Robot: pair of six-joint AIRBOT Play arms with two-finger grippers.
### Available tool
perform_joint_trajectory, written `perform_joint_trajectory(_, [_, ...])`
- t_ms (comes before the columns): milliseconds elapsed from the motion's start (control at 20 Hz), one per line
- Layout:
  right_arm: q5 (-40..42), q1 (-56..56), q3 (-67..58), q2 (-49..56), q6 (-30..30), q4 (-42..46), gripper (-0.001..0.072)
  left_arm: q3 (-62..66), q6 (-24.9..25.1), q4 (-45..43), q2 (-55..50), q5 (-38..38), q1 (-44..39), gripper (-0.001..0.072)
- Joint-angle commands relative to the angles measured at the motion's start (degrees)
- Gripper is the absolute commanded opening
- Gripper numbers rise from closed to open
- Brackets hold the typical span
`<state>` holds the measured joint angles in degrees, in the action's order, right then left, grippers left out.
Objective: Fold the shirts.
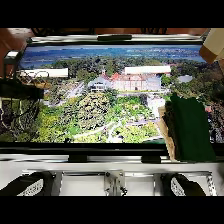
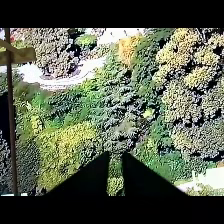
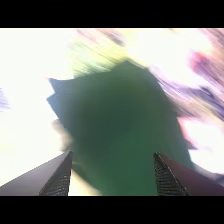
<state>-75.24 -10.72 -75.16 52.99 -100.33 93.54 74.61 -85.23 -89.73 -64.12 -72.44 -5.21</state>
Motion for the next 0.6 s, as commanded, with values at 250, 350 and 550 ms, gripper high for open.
perform_joint_trajectory(250, [-6.1,27.3,-2.2,15.1,-7.1,-2.4,0.0598,2.6,-10.6,-7.2,-10.4,-9.9,-12.7,0.072])
perform_joint_trajectory(350, [-5.8,28.9,-2.2,15.1,-6.8,-2.4,0.0598,2.7,-9.9,-7.2,-9.9,-9.2,-13.1,0.072])
perform_joint_trajectory(550, [-5.7,29.2,-2.2,15.1,-6.8,-3.1,0.0598,2.7,-9.9,-7.1,-9.9,-10.1,-13.0,0.072])
